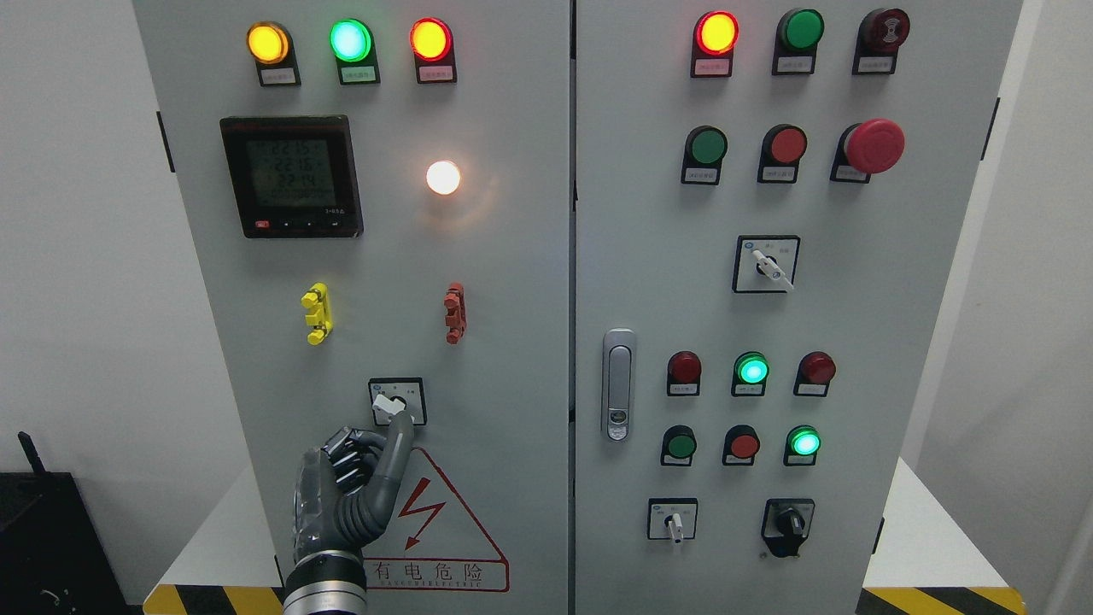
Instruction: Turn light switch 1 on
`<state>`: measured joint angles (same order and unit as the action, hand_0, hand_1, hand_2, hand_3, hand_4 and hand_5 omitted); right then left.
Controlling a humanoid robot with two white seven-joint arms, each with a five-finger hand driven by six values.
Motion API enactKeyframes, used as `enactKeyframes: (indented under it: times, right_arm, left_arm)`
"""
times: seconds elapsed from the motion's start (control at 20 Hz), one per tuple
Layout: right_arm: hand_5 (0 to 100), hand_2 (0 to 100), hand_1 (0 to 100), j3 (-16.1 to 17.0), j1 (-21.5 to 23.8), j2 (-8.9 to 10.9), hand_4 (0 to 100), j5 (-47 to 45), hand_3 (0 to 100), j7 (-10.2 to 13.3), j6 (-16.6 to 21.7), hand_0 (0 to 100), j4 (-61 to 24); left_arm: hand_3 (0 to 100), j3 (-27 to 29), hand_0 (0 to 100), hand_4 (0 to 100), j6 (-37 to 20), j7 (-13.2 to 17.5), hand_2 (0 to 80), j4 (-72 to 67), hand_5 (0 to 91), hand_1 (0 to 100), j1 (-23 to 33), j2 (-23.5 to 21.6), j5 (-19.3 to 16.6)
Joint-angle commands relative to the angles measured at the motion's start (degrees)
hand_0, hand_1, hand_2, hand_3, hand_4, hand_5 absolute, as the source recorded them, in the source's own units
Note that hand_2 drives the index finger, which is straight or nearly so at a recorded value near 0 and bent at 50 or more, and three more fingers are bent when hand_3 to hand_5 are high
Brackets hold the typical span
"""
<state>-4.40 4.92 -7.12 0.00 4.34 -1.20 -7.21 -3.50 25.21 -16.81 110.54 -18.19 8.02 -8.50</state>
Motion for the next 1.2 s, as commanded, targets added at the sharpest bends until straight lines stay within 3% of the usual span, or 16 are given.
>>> enactKeyframes:
  times: [0.0,0.25,0.45,0.65,0.75,0.9,1.15]
  right_arm:
    - [0,0,0,0.0,0.0,0.0,0,-1.4,0,-0.03,-0.03,0,0.0]
    - [0,0,0,0.0,0.0,0.0,0,-1.4,0,-0.03,-0.03,0,0.0]
    - [0,0,0,0.0,0.0,0.0,0,-1.4,0,-0.03,-0.03,0,0.0]
    - [0,0,0,0.0,0.0,0.0,0,-1.4,0,-0.03,-0.03,0,0.0]
    - [0,0,0,0.0,0.0,0.0,0,-1.4,0,-0.03,0.06,0,0.0]
    - [0,0,0,0.0,0.0,0.0,0,-1.4,0,-0.03,-0.03,0,0.0]
    - [0,0,0,0.0,0.0,0.0,0,-1.4,0,-0.03,-0.03,0,0.0]
  left_arm:
    - [100,0.16,11,98,-4.98,0.02,66.7,0.91,88.7,43,4.21,-0.55,0.68]
    - [100,1.13,9,98,-14.82,0.46,67.0,0.64,88.5,40,12.81,-1.6,3.22]
    - [100,4.37,12,99,-23.87,4.32,66.1,-1.28,88.5,32,22.12,-2.65,4.71]
    - [96,9.99,12,100,-36.7,7.66,57.6,-10.84,84.3,22,29.07,-4.32,5.42]
    - [95,11.93,12,100,-42.41,9.59,53.0,-16.03,80.0,19,32.68,-5.46,7.26]
    - [87,13.17,13,95,-49.62,12.4,48.3,-26.21,65.6,14,37.25,-7.83,10.69]
    - [75,13.0,15,83,-63.87,17.15,38.3,-52.92,47.0,5,39.64,-9.51,10.87]
